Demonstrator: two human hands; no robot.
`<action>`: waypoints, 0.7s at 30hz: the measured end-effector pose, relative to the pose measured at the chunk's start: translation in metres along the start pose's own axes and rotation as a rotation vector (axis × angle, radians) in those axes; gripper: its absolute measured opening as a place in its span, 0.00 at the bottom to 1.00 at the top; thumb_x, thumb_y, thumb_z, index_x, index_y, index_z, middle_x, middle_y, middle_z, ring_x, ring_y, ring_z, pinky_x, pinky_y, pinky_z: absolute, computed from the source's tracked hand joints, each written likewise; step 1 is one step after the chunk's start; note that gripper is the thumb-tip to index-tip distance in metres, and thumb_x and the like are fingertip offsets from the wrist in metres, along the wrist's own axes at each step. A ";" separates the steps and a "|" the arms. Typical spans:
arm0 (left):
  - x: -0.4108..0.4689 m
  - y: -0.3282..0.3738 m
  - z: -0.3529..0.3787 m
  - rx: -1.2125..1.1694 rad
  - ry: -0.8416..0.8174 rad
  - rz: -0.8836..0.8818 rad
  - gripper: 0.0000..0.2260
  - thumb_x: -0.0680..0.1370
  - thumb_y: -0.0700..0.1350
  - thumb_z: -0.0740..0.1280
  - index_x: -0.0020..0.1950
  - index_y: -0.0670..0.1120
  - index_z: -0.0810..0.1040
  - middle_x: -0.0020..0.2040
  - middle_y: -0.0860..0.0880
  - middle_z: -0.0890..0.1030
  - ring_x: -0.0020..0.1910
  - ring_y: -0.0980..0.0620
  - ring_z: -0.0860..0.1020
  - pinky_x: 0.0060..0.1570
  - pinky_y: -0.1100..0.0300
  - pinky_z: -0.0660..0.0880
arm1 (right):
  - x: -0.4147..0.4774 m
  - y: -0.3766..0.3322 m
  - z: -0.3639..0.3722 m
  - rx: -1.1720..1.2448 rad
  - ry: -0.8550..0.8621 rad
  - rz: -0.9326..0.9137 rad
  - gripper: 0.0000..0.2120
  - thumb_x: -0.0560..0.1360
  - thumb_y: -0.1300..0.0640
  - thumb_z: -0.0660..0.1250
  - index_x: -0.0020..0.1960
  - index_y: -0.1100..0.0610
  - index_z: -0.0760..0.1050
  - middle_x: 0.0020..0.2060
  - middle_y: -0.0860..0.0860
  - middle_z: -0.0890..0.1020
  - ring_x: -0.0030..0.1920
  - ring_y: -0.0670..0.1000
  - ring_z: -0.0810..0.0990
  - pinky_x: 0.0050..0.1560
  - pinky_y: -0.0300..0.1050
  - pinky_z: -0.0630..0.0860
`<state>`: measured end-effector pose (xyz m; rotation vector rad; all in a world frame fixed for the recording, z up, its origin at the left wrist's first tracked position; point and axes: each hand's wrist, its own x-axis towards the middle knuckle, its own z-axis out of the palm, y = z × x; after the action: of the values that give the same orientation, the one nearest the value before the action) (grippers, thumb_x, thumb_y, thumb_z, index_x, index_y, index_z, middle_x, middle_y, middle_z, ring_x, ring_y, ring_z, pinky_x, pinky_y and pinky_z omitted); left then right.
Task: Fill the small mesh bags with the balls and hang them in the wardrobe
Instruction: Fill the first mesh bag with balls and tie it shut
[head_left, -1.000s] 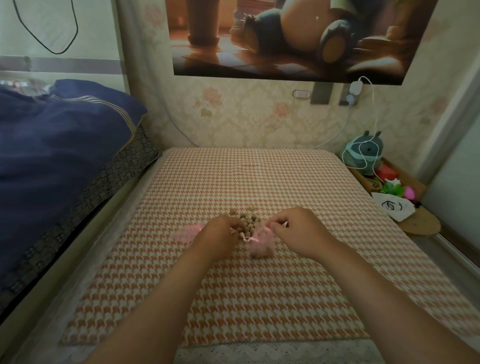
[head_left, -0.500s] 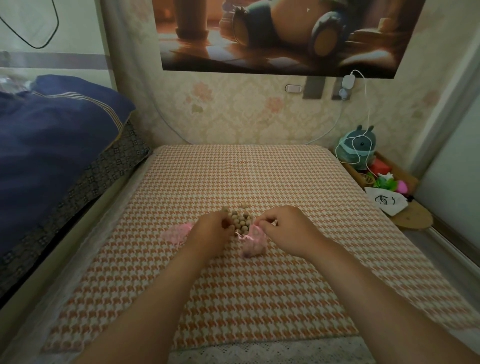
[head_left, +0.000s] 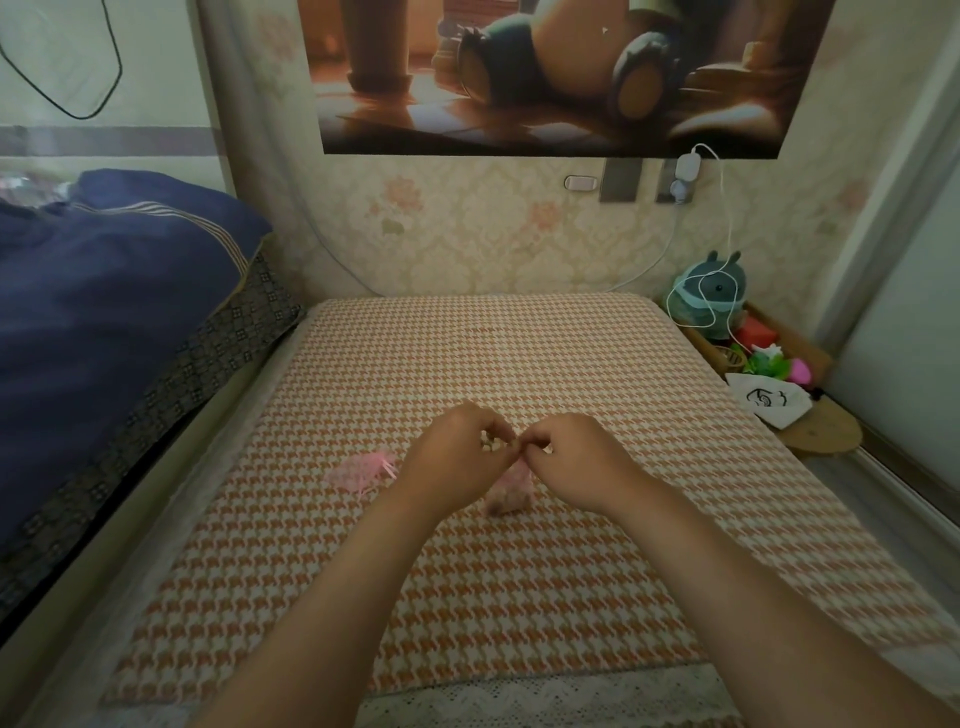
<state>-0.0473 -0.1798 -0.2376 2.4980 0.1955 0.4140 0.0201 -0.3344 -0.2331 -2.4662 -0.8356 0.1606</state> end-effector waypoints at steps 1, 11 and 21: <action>0.000 -0.001 0.000 0.007 -0.035 -0.019 0.09 0.75 0.57 0.70 0.52 0.56 0.83 0.52 0.59 0.80 0.46 0.58 0.77 0.46 0.57 0.78 | 0.000 0.000 0.000 0.005 0.003 -0.006 0.13 0.79 0.52 0.62 0.52 0.46 0.85 0.42 0.47 0.86 0.41 0.52 0.85 0.44 0.58 0.83; -0.004 0.000 -0.011 0.015 -0.060 -0.118 0.15 0.77 0.53 0.67 0.36 0.45 0.83 0.29 0.48 0.80 0.28 0.51 0.76 0.33 0.54 0.76 | 0.003 -0.005 0.000 0.064 0.019 -0.043 0.12 0.80 0.52 0.62 0.55 0.44 0.85 0.47 0.44 0.87 0.43 0.46 0.84 0.48 0.53 0.83; -0.016 -0.032 -0.049 0.030 0.030 -0.200 0.08 0.77 0.42 0.67 0.49 0.48 0.86 0.44 0.55 0.83 0.39 0.56 0.81 0.38 0.61 0.80 | 0.025 -0.012 0.029 0.065 0.058 -0.023 0.08 0.80 0.55 0.65 0.54 0.44 0.79 0.52 0.42 0.82 0.52 0.48 0.82 0.53 0.50 0.81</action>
<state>-0.0804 -0.1312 -0.2221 2.4723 0.4622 0.3675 0.0264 -0.2986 -0.2502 -2.3884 -0.8212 0.1058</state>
